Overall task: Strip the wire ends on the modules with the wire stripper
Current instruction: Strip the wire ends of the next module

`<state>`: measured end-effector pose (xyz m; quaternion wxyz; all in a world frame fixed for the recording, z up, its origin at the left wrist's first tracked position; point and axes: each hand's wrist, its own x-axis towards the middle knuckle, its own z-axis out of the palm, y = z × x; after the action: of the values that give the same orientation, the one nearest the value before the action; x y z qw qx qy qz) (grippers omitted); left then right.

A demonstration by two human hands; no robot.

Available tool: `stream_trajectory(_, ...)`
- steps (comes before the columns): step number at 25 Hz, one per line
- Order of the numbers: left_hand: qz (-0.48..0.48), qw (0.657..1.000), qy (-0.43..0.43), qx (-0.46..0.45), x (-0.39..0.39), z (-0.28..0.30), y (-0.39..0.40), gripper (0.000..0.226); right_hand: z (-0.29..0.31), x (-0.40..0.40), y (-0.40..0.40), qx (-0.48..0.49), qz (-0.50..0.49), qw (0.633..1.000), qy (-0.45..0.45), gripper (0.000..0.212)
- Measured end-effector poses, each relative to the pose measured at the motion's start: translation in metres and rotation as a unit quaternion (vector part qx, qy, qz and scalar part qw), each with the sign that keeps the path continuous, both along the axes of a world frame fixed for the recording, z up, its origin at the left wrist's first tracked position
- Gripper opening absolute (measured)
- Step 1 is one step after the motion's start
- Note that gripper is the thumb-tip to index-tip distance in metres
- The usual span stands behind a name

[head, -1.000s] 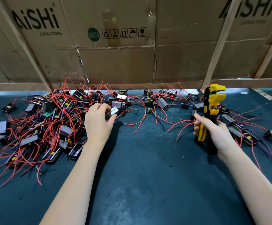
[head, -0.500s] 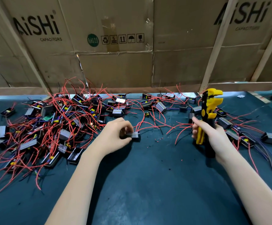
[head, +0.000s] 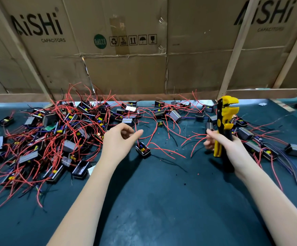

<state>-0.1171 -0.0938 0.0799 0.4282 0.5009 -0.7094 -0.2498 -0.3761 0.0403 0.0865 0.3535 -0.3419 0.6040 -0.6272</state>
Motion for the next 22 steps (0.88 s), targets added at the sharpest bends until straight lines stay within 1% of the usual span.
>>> stream_trajectory(2, -0.025, 0.996, 0.073, 0.049, -0.010, -0.005, 0.004, 0.015, 0.000, 0.001, 0.000, -0.001, 0.016, 1.000, 0.022, 0.041)
stream_trajectory(4, -0.066, 0.985, 0.134, 0.081, -0.018, -0.007, 0.009, 0.006, -0.001, 0.002, 0.000, 0.006, 0.024, 0.998, 0.063, 0.037)
stream_trajectory(6, -0.136, 0.966, 0.190, 0.113, -0.021, -0.006, 0.011, 0.002, -0.006, 0.003, -0.001, 0.017, 0.008, 0.990, 0.138, 0.033)
stream_trajectory(7, -0.174, 0.953, 0.209, 0.130, -0.021, -0.005, 0.013, 0.001, -0.010, 0.004, -0.002, 0.024, -0.011, 0.981, 0.194, 0.035)
stream_trajectory(8, -0.207, 0.943, 0.215, 0.146, -0.021, -0.003, 0.014, 0.002, -0.013, 0.007, -0.003, 0.034, -0.034, 0.966, 0.255, 0.039)
stream_trajectory(10, -0.260, 0.929, 0.200, 0.172, -0.021, -0.001, 0.018, 0.005, -0.016, 0.014, -0.003, 0.056, -0.078, 0.927, 0.362, 0.042)
stream_trajectory(13, -0.318, 0.908, 0.190, 0.193, -0.022, 0.001, 0.024, 0.011, -0.018, 0.019, 0.000, 0.115, -0.109, 0.869, 0.468, 0.037)
stream_trajectory(16, -0.359, 0.892, 0.191, 0.196, -0.023, 0.003, 0.027, 0.011, -0.020, 0.018, -0.002, 0.177, -0.139, 0.812, 0.539, 0.042)
stream_trajectory(18, -0.370, 0.891, 0.178, 0.195, -0.023, 0.003, 0.029, 0.006, -0.022, 0.018, -0.005, 0.192, -0.151, 0.776, 0.581, 0.047)
stream_trajectory(20, -0.369, 0.895, 0.164, 0.188, -0.024, 0.004, 0.030, 0.004, -0.024, 0.020, -0.007, 0.192, -0.151, 0.754, 0.610, 0.048)
stream_trajectory(22, -0.366, 0.900, 0.150, 0.183, -0.025, 0.003, 0.030, 0.006, -0.026, 0.023, -0.008, 0.179, -0.145, 0.748, 0.622, 0.047)
